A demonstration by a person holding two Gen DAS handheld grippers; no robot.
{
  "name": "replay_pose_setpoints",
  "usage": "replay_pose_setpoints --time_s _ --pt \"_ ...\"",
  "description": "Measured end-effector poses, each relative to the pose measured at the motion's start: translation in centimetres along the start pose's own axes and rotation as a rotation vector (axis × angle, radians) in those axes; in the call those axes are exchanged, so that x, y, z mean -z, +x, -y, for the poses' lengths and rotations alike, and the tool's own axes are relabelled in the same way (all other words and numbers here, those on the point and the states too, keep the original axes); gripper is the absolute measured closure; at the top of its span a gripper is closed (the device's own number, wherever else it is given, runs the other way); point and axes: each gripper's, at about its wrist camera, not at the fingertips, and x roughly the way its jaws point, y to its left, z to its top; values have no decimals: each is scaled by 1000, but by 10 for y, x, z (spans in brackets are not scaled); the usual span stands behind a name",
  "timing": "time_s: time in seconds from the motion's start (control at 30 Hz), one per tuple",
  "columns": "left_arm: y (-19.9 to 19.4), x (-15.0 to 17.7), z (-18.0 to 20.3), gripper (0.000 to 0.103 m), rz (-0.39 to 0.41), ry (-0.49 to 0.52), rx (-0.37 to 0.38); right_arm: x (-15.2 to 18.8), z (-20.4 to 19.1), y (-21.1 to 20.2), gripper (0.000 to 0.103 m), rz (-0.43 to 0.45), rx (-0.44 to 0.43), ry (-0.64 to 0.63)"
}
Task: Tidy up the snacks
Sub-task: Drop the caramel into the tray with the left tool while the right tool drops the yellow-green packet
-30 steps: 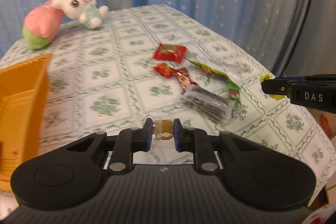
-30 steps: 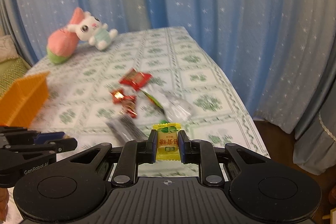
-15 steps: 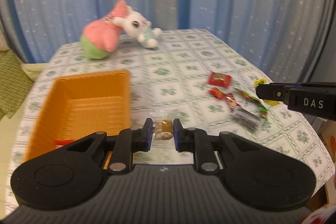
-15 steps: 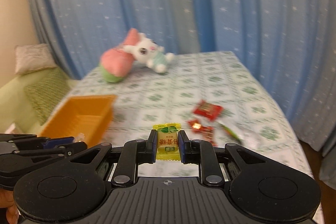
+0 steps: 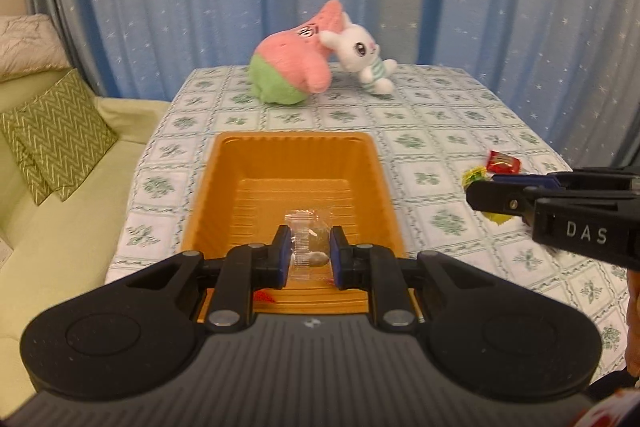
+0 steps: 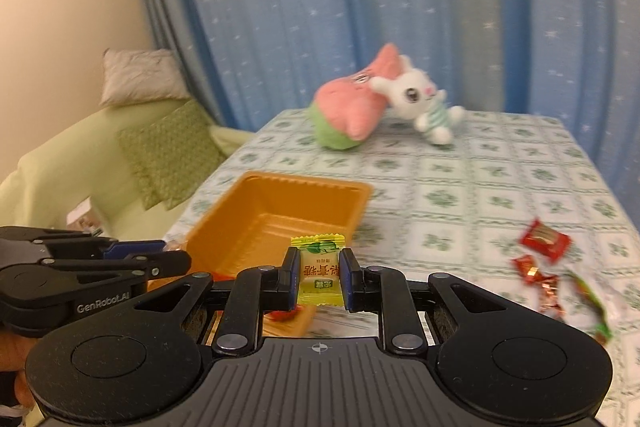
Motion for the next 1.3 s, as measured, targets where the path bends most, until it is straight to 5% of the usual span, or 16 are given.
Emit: replay_pose_setpoints --time_s 0.73,0.8,1.3 --pt "47 7 -43 84 -68 -19 21 6 -22 65 82 -92 -18 -21" --pt "47 8 -44 76 -60 -22 23 6 -20 67 82 -95 -18 -18" --pt "36 13 -58 76 -53 -44 -28 2 -24 71 82 -101 -46 -5"
